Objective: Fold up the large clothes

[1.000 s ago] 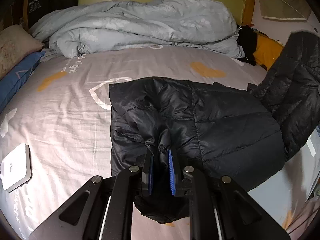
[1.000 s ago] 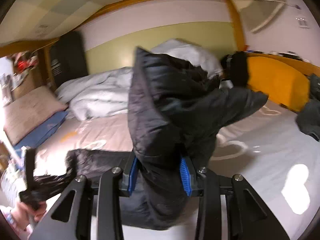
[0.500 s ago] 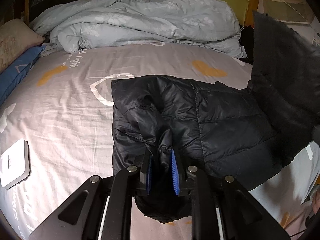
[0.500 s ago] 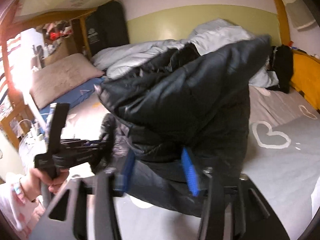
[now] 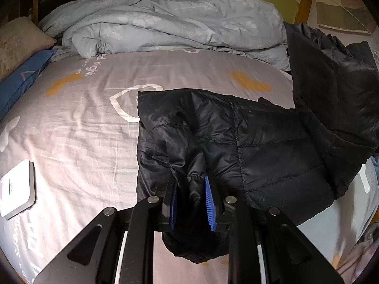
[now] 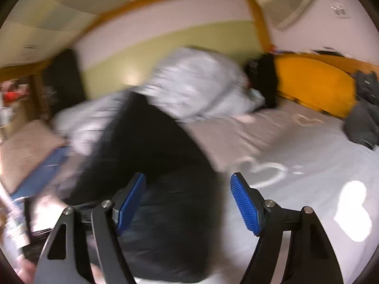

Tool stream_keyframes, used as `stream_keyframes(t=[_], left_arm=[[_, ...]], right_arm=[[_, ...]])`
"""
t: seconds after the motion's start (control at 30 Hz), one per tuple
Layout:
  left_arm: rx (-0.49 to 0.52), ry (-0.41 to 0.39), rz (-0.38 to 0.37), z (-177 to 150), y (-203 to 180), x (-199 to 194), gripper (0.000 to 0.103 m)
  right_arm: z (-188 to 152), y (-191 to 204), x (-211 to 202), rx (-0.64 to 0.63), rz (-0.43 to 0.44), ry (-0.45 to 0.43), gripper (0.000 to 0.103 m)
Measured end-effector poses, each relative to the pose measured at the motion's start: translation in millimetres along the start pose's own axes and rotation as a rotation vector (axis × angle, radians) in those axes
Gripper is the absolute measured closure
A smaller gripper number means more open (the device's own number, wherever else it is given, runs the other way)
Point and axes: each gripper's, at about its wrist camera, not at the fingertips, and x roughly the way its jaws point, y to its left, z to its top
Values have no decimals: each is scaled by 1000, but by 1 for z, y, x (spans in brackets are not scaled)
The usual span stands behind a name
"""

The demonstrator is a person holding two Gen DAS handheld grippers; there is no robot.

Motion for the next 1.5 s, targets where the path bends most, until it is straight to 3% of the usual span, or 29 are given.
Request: stream_keyframes(t=[0.03,0.2,0.33,0.57,0.8,0.93,1.07,1.23,1.3,1.33,1.37,1.43,1.5], left_arm=[[-1,1,-1,0,0,0,82],[5,9,-3,-1,0,3,82],[28,11,-3,-1,-2,6,82],[-18,25,-7,5,4,13,82],[-12,20,-10,4,5,9,82],[-15,26,-17,2,6,8,82],[-44,27,-34,5,11,6,82],[-72,34,-55,9,16,4,82],[-66,-9,-46,16,18,-9,80],[-62,-45,-51,21,20,-18,73],[-60,-104,-49,27,23,-34,57],[-74,-236,-37,35,32,-67,38],[-90,-313,-80,38,40,-92,37]], right_arm=[[3,-5,14,8,-39,25,31],[10,-9,72,-95,-70,128,38],[0,-18,101,2,117,276,47],[-19,4,108,-5,343,391,51],[-36,14,103,-8,386,429,50],[-39,19,100,-18,473,453,50],[-42,34,97,-118,551,469,50],[-50,51,88,-182,535,457,50],[-52,61,88,-223,495,436,50],[-54,66,85,-248,477,425,50],[-57,69,82,-262,463,419,50],[-59,77,80,-283,438,400,50],[-60,81,79,-308,419,383,50]])
